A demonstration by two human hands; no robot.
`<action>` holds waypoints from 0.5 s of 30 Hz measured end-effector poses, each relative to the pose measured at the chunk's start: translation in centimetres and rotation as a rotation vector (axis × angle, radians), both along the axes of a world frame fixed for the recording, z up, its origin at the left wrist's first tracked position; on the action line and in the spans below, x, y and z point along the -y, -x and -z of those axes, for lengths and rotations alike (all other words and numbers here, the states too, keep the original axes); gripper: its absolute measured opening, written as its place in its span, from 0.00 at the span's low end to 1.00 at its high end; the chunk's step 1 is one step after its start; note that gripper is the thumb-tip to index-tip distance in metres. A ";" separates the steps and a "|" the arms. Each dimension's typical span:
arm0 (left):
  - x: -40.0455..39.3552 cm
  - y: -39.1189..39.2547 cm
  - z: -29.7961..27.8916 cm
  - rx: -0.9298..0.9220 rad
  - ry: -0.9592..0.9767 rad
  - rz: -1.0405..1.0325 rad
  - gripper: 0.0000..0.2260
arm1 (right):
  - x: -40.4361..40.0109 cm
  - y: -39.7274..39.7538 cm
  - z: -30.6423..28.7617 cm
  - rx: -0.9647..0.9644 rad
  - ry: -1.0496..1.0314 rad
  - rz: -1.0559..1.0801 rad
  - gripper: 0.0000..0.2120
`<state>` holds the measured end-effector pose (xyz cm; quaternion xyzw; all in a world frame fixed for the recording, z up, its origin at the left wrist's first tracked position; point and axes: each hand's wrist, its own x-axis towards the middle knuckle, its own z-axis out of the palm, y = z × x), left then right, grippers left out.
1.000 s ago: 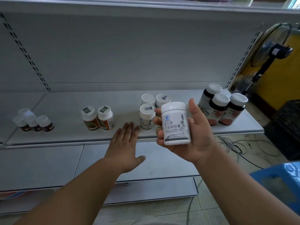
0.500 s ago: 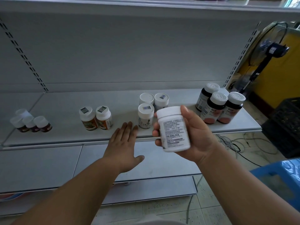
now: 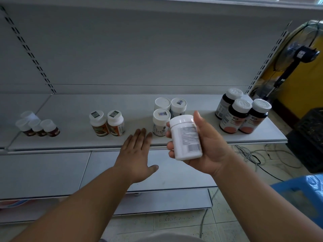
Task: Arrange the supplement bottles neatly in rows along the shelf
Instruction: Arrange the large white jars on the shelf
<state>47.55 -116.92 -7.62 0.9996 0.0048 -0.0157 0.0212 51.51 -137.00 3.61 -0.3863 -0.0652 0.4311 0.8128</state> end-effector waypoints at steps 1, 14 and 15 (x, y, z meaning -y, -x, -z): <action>0.0 0.0 0.0 -0.002 -0.001 -0.002 0.48 | 0.0 -0.1 0.0 -0.008 0.001 -0.020 0.35; -0.1 -0.1 0.0 0.003 0.030 0.016 0.47 | -0.3 0.1 0.0 0.011 0.013 -0.037 0.40; -0.1 -0.1 0.0 0.002 0.036 0.015 0.47 | -0.3 0.2 0.0 0.024 0.028 -0.031 0.40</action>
